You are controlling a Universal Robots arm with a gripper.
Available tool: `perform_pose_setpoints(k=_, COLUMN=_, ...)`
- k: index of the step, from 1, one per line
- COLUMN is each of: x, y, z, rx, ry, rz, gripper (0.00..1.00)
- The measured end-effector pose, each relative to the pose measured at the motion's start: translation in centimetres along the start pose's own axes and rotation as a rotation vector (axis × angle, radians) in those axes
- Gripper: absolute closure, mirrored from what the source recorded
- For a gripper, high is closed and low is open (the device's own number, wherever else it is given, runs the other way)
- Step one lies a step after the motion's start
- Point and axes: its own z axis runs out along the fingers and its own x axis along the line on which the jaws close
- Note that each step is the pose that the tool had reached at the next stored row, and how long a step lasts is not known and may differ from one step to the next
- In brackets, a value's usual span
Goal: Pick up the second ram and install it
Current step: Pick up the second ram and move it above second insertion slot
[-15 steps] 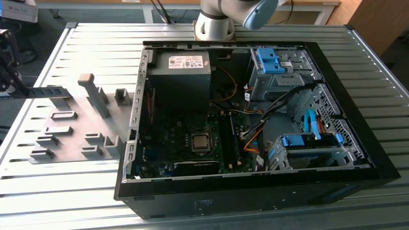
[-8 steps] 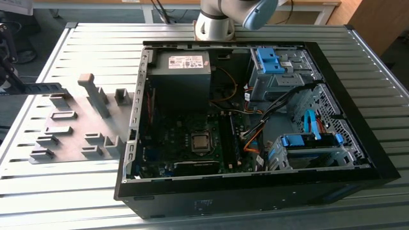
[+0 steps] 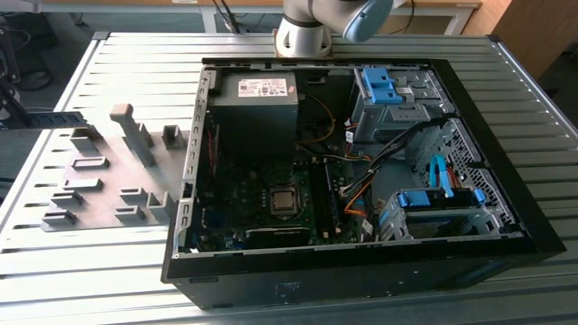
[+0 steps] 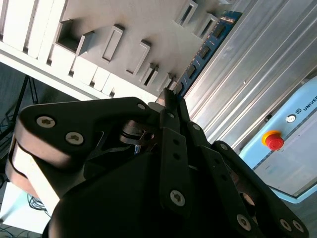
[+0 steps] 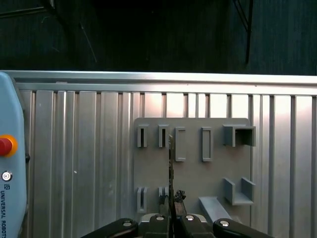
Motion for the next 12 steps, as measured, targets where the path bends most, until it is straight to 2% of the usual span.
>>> perform_pose_setpoints(k=8, x=0.00, y=0.00, z=-0.04, rx=-0.0003, ry=-0.0009, rz=0.000, gripper=0.86)
perform_pose_setpoints(k=9, x=0.01, y=-0.03, z=-0.05, rx=-0.0004, ry=-0.0040, rz=0.000, gripper=0.86)
perform_pose_setpoints(k=12, x=0.00, y=-0.09, z=-0.03, rx=-0.0003, ry=-0.0348, rz=0.000, gripper=0.86)
